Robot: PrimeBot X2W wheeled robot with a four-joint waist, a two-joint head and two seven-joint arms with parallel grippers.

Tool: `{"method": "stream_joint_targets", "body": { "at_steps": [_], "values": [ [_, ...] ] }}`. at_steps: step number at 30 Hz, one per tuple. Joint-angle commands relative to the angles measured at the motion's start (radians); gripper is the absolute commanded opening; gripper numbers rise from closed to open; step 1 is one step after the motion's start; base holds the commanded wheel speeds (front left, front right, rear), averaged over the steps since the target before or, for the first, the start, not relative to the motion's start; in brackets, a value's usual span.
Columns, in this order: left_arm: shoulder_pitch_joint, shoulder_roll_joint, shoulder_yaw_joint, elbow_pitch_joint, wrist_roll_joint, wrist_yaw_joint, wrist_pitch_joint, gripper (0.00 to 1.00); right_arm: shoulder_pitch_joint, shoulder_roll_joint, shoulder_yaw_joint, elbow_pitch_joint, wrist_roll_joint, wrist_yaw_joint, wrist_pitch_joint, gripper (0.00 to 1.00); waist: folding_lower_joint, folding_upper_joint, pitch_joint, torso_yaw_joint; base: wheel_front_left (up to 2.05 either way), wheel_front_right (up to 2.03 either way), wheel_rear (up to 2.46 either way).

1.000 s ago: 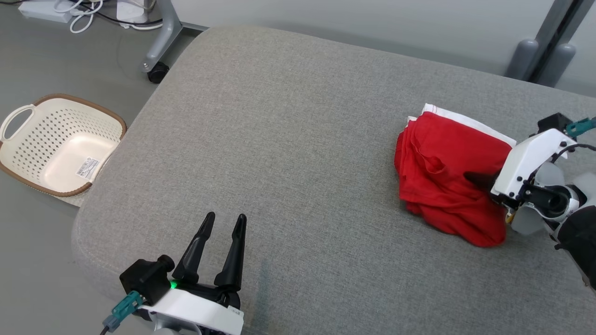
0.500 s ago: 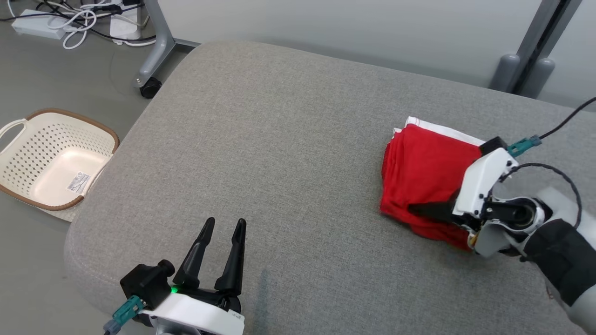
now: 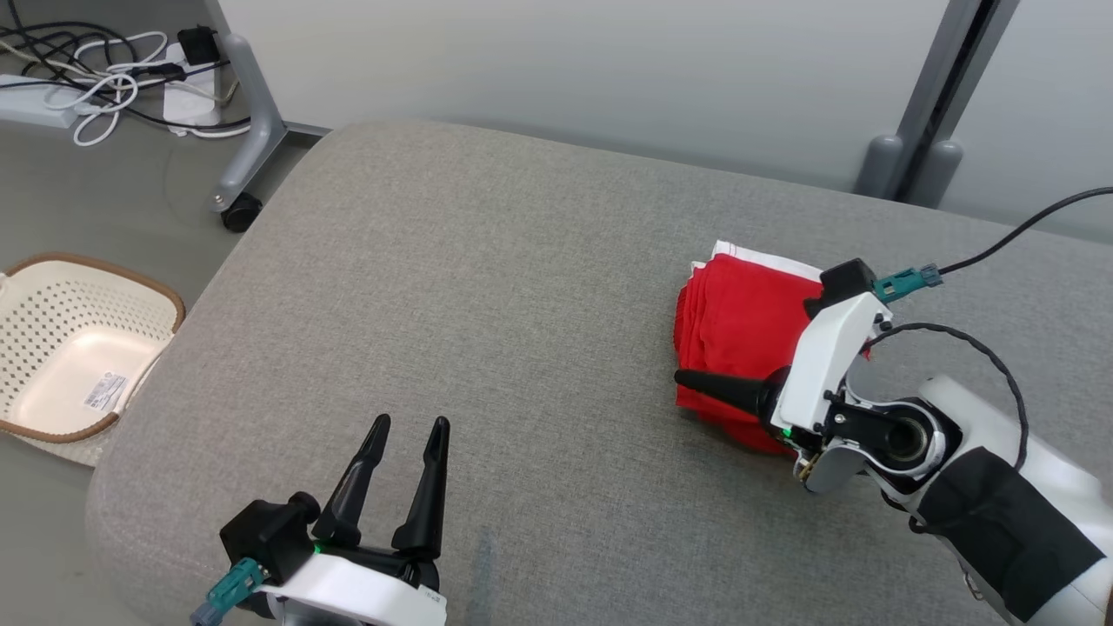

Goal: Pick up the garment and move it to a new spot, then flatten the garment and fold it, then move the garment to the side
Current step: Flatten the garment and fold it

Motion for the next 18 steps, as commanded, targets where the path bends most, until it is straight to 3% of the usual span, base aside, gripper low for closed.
{"method": "stream_joint_targets", "body": {
  "at_steps": [1, 2, 3, 4, 18],
  "values": [
    [0.010, 0.003, 0.004, 0.001, 0.005, -0.002, 0.001, 1.00, 0.013, -0.010, -0.004, -0.002, -0.008, 0.001, -0.010, 0.00, 0.0000, 0.0000, -0.011, -0.011, 0.00, 0.00, 0.00],
    [0.011, 0.003, 0.008, 0.001, 0.013, -0.003, 0.001, 1.00, 0.023, -0.026, -0.017, -0.032, -0.026, 0.001, -0.044, 0.32, 0.0000, 0.0000, -0.023, -0.025, 0.00, 0.00, 0.00],
    [0.012, 0.004, 0.012, 0.000, 0.016, -0.004, 0.001, 1.00, 0.029, -0.031, -0.022, -0.048, -0.033, 0.001, -0.059, 0.81, 0.0000, 0.0000, -0.029, -0.033, 0.00, 0.00, 0.00],
    [0.014, 0.004, 0.017, 0.000, 0.021, -0.005, 0.001, 1.00, 0.038, -0.038, -0.028, -0.065, -0.036, 0.001, -0.072, 1.00, 0.0000, 0.0000, -0.035, -0.041, 0.00, 0.00, 0.00],
    [0.051, 0.033, 0.102, -0.030, 0.050, -0.002, 0.001, 1.00, 0.115, -0.152, -0.079, -0.333, -0.169, 0.001, -0.271, 1.00, 0.0000, 0.0000, -0.103, -0.197, 0.00, 0.00, 0.00]
  ]
}}
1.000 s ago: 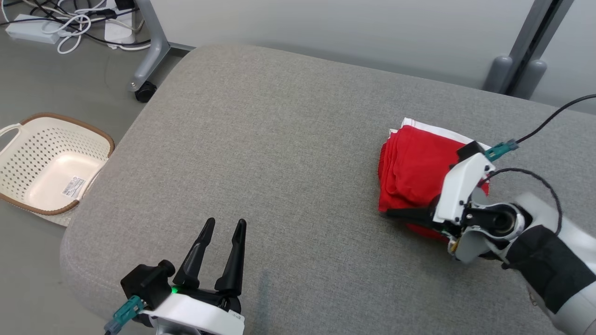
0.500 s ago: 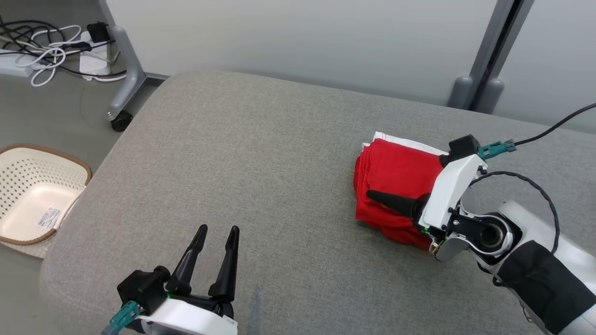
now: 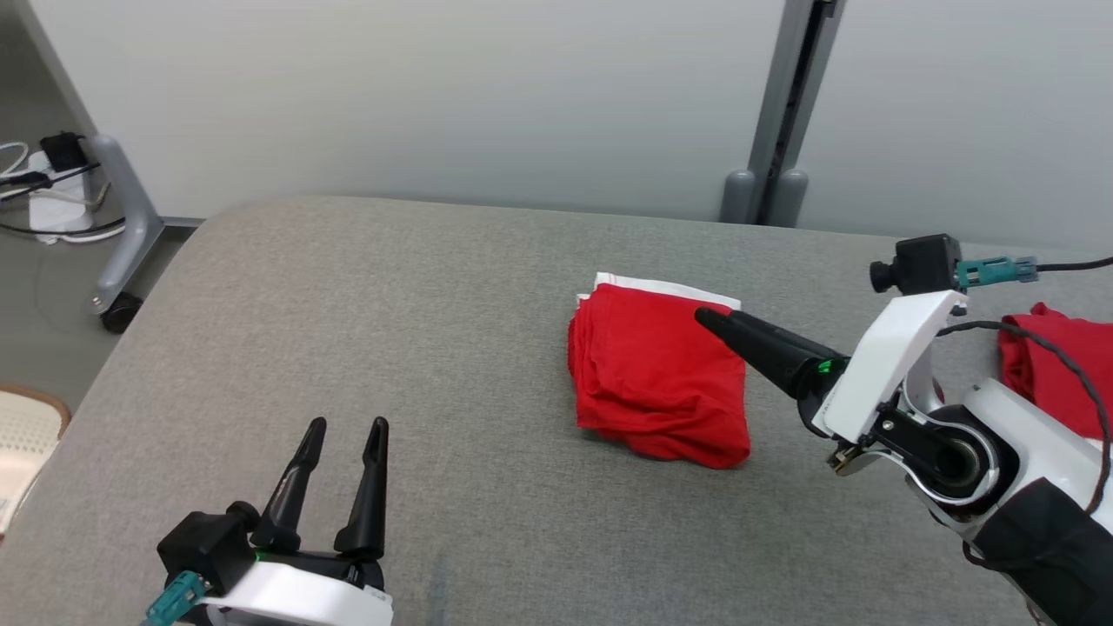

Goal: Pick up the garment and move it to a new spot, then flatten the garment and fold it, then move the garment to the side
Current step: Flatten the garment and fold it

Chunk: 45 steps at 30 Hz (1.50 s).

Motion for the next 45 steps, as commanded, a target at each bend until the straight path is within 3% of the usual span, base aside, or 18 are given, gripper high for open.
{"method": "stream_joint_targets", "body": {
  "at_steps": [1, 10, 15, 20, 25, 26, 32, 39, 45],
  "values": [
    [0.013, 0.009, 0.014, -0.011, 0.008, 0.003, 0.001, 1.00, 0.016, -0.022, -0.009, -0.026, -0.035, 0.001, -0.040, 1.00, 0.0000, 0.0000, -0.013, -0.041, 0.00, 0.00, 0.00],
    [0.013, 0.033, 0.080, -0.062, 0.018, 0.018, 0.001, 1.00, 0.039, -0.098, -0.069, -0.113, -0.210, 0.001, -0.281, 1.00, 0.0000, 0.0000, -0.014, -0.119, 0.00, 0.00, 0.00],
    [0.021, 0.036, 0.108, -0.090, 0.023, 0.022, 0.001, 1.00, 0.079, -0.099, -0.118, -0.062, -0.370, 0.001, -0.415, 1.00, 0.0000, 0.0000, -0.012, -0.148, 0.00, 0.00, 0.00],
    [0.036, 0.038, 0.122, -0.107, 0.073, 0.034, 0.001, 1.00, 0.166, -0.037, -0.219, 0.001, -0.561, 0.001, -0.476, 1.00, 0.0000, 0.0000, -0.014, -0.163, 0.00, 0.00, 0.00],
    [0.047, 0.024, 0.139, -0.121, 0.105, 0.044, 0.001, 1.00, 0.305, 0.056, -0.389, 0.022, -0.742, 0.001, -0.491, 1.00, 0.0000, 0.0000, -0.012, -0.168, 0.00, 0.00, 0.00],
    [0.047, 0.024, 0.139, -0.121, 0.105, 0.044, 0.001, 1.00, 0.305, 0.056, -0.389, 0.022, -0.742, 0.001, -0.491, 1.00, 0.0000, 0.0000, -0.012, -0.168, 0.00, 0.00, 0.00],
    [0.063, 0.009, 0.158, -0.134, 0.163, 0.055, 0.001, 1.00, 0.464, 0.193, -0.624, -0.037, -0.960, 0.001, -0.491, 1.00, 0.0000, 0.0000, -0.010, -0.167, 0.00, 0.00, 0.00],
    [0.077, 0.001, 0.155, -0.138, 0.242, 0.057, 0.001, 1.00, 0.548, 0.273, -0.713, -0.070, -1.154, 0.001, -0.491, 1.00, 0.0000, 0.0000, -0.007, -0.163, 0.00, 0.00, 0.00],
    [0.080, -0.009, 0.162, -0.116, 0.258, 0.048, 0.001, 1.00, 0.559, 0.303, -0.749, -0.057, -1.227, 0.001, -0.491, 1.00, 0.0000, 0.0000, -0.008, -0.158, 0.00, 0.00, 0.00]
  ]
}}
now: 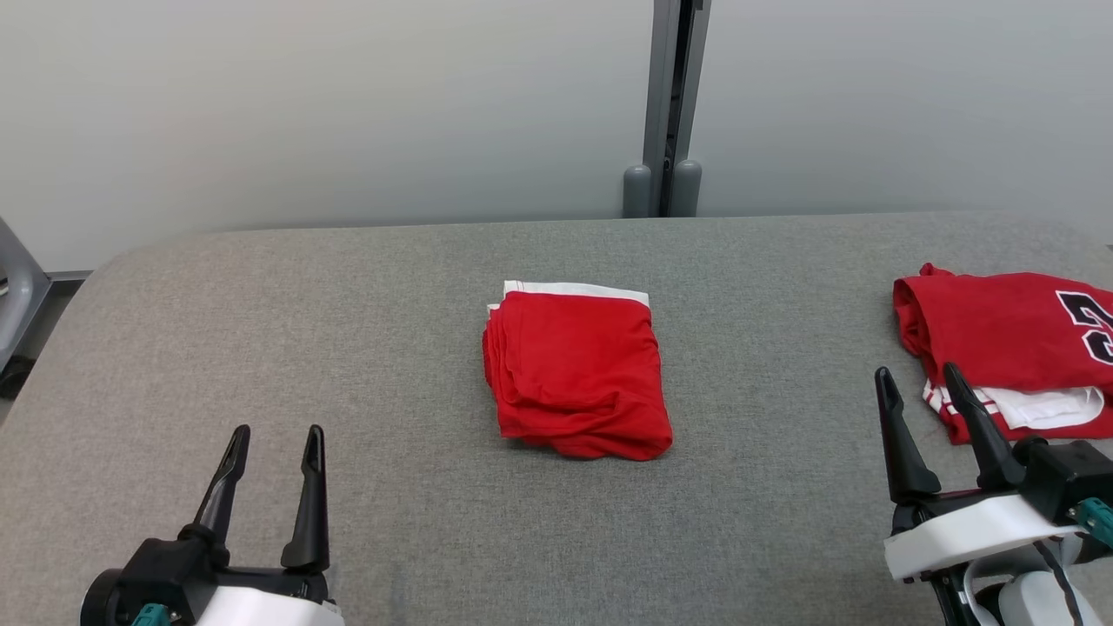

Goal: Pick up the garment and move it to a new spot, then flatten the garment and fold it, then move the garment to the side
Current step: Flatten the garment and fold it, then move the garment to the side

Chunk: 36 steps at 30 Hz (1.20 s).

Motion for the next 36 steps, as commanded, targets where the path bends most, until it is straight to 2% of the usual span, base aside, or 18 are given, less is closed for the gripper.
{"method": "stream_joint_targets", "body": {
  "at_steps": [1, 13, 19, 27, 31, 32, 36],
  "values": [
    [0.003, 0.001, 0.005, 0.004, 0.006, -0.004, 0.001, 1.00, 0.011, -0.002, -0.009, 0.006, -0.007, 0.000, -0.004, 1.00, 0.0000, 0.0000, 0.000, 0.001, 0.00, 0.00, 0.00],
    [-0.008, -0.007, 0.012, 0.023, 0.022, -0.017, 0.001, 1.00, 0.005, 0.009, -0.009, 0.032, -0.019, 0.000, -0.004, 1.00, 0.0000, 0.0000, 0.002, 0.010, 0.00, 0.00, 0.00],
    [-0.019, -0.010, 0.006, 0.020, 0.029, -0.020, 0.001, 1.00, -0.055, -0.002, 0.031, 0.071, -0.004, 0.000, 0.020, 1.00, 0.0000, 0.0000, 0.010, 0.022, 0.00, 0.00, 0.00],
    [-0.047, -0.012, -0.023, 0.027, 0.021, -0.026, 0.001, 1.00, -0.231, -0.015, 0.101, 0.238, 0.079, 0.000, 0.171, 1.00, 0.0000, 0.0000, 0.042, 0.090, 0.00, 0.00, 0.00],
    [-0.070, -0.012, -0.039, 0.033, 0.014, -0.028, 0.001, 1.00, -0.346, -0.011, 0.165, 0.354, 0.202, 0.000, 0.301, 1.00, 0.0000, 0.0000, 0.075, 0.148, 0.00, 0.00, 0.00],
    [-0.080, -0.012, -0.044, 0.038, 0.005, -0.031, 0.001, 1.00, -0.404, -0.044, 0.200, 0.399, 0.250, 0.000, 0.353, 1.00, 0.0000, 0.0000, 0.093, 0.177, 0.00, 0.00, 0.00],
    [-0.101, -0.013, -0.053, 0.044, -0.013, -0.033, 0.001, 1.00, -0.506, -0.074, 0.239, 0.499, 0.335, 0.000, 0.447, 1.00, 0.0000, 0.0000, 0.128, 0.227, 0.00, 0.00, 0.00]
  ]
}}
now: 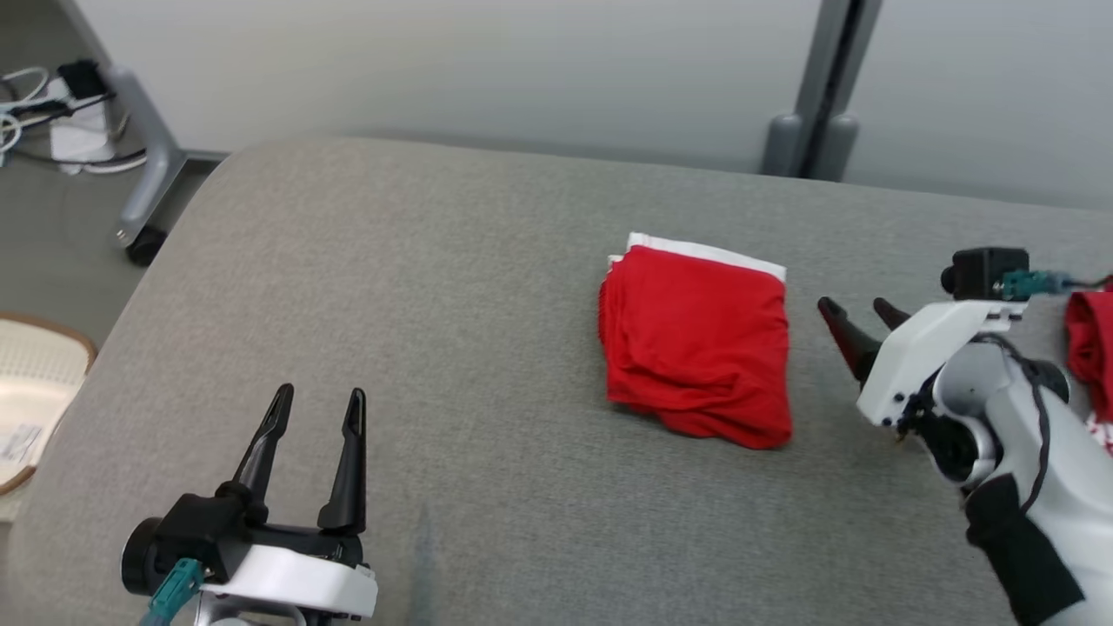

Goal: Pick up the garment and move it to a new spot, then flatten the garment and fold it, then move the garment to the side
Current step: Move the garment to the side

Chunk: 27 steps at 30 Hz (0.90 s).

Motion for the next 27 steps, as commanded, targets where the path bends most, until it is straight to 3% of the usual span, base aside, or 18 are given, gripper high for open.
{"method": "stream_joint_targets", "body": {
  "at_steps": [1, 11, 20, 23, 27],
  "values": [
    [-0.021, 0.003, -0.004, 0.002, -0.012, -0.003, 0.001, 1.00, -0.036, -0.009, 0.005, 0.042, 0.032, 0.000, 0.038, 1.00, 0.0000, 0.0000, 0.042, 0.050, 0.00, 0.00, 0.00],
    [-0.049, 0.003, -0.036, 0.011, -0.048, 0.011, 0.001, 1.00, -0.181, -0.038, 0.003, 0.309, 0.134, 0.000, 0.282, 1.00, 0.0000, 0.0000, 0.100, 0.145, 0.00, 0.00, 0.00],
    [-0.065, 0.003, -0.051, 0.014, -0.067, 0.017, 0.001, 1.00, -0.190, -0.007, -0.011, 0.409, 0.173, 0.000, 0.297, 1.00, 0.0000, 0.0000, 0.124, 0.174, 0.00, 0.00, 0.00],
    [-0.067, 0.003, -0.050, 0.014, -0.066, 0.019, 0.001, 1.00, -0.193, 0.003, -0.006, 0.407, 0.188, 0.000, 0.295, 0.00, 0.0000, 0.0000, 0.125, 0.174, 0.00, 0.00, 0.00],
    [-0.062, 0.003, -0.042, 0.017, -0.055, 0.019, 0.001, 1.00, -0.194, 0.000, 0.009, 0.371, 0.204, 0.000, 0.271, 0.00, 0.0000, 0.0000, 0.113, 0.161, 0.00, 0.00, 0.00]
  ]
}}
